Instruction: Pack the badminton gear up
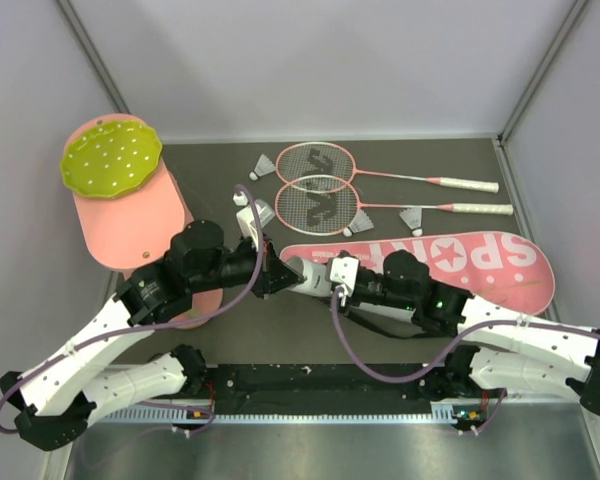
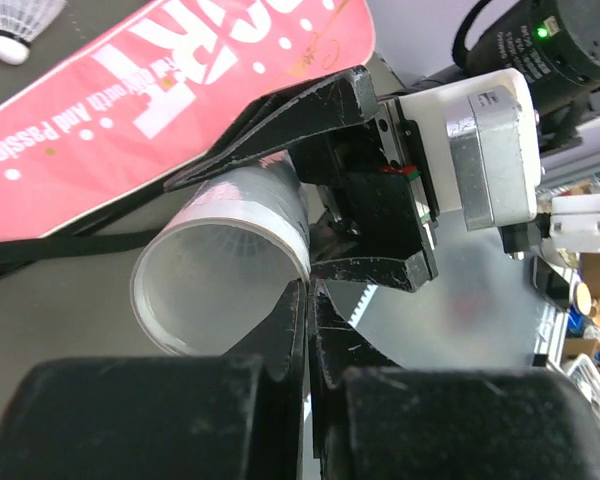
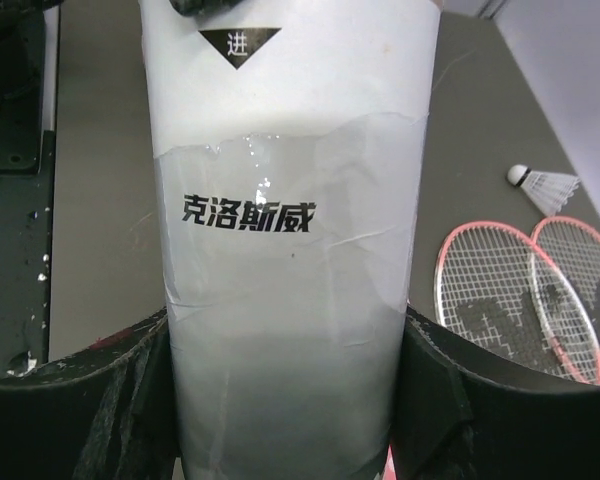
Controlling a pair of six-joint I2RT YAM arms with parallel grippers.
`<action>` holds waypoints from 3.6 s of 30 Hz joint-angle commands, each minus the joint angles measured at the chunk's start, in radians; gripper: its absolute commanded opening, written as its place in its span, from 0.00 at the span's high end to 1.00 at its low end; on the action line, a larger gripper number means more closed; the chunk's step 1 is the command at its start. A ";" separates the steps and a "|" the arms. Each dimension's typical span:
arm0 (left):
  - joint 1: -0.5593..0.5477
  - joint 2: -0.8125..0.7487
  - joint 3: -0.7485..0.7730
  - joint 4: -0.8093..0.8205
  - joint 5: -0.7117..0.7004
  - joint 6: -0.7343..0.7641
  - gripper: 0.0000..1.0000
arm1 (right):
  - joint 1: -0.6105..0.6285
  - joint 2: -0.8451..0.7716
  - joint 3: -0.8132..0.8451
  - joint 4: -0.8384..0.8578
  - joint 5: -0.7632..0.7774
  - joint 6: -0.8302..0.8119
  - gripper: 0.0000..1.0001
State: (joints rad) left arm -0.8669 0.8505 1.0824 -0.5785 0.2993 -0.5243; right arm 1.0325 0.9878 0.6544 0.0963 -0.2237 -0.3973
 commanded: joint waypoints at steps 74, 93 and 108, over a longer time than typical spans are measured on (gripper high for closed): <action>0.209 0.904 0.416 -0.096 -0.779 -0.278 0.33 | -0.002 -0.640 -0.334 0.368 0.600 0.080 0.75; 0.397 1.479 1.056 0.077 -1.166 -0.191 0.05 | -0.003 -0.607 -0.354 0.413 0.600 0.087 0.75; 0.459 1.613 1.129 0.177 -1.138 -0.277 0.17 | -0.002 -0.600 -0.343 0.408 0.612 0.081 0.75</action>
State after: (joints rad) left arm -0.4221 2.4588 2.1407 -0.4110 -0.8204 -0.7292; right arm 1.0367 0.3828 0.3019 0.4706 0.3744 -0.3252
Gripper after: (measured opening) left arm 0.846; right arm 0.622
